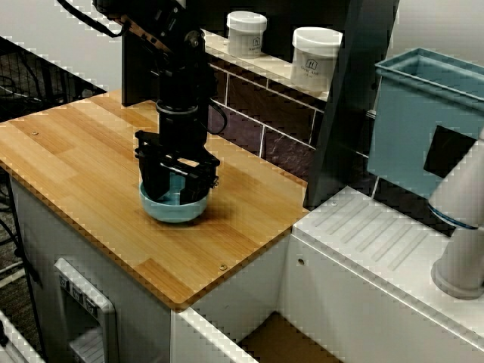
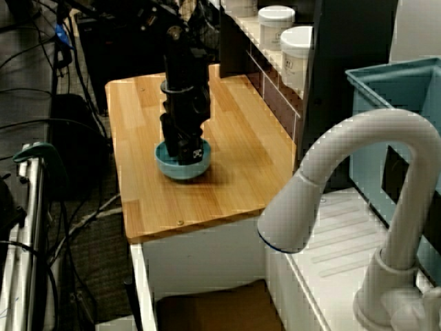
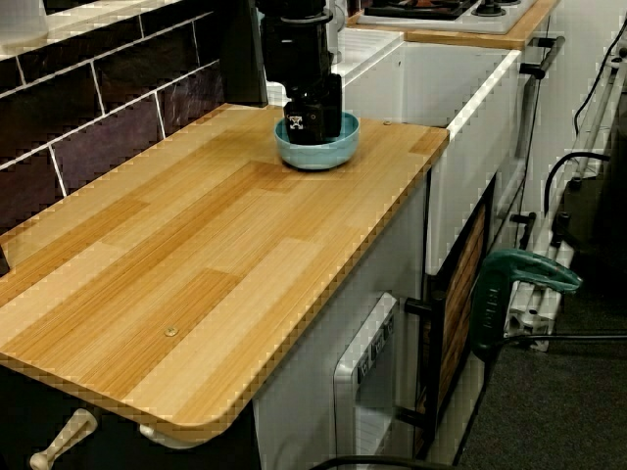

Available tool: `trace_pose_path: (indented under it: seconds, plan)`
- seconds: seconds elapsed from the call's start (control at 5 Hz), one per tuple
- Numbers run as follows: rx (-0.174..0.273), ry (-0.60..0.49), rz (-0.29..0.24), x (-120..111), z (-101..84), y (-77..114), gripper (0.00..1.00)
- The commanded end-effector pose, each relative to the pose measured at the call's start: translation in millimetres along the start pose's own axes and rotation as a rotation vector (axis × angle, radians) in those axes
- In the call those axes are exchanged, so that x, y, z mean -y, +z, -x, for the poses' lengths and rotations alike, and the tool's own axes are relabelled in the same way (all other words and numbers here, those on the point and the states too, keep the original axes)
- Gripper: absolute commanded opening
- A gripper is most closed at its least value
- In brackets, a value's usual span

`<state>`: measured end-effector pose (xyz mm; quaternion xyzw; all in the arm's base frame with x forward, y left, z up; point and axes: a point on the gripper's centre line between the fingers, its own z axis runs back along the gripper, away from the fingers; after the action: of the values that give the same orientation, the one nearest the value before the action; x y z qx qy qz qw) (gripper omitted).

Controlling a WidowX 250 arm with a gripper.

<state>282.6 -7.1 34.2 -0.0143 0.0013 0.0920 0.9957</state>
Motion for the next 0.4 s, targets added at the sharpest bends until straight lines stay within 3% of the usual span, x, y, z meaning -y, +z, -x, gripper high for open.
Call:
trace_pose_path:
  seconds: [0.0, 0.2]
  plan:
    - [0.057, 0.002, 0.043, -15.1, 0.2, 39.9, 1.00]
    - [0.055, 0.003, 0.052, -17.9, 1.6, 44.9, 1.00]
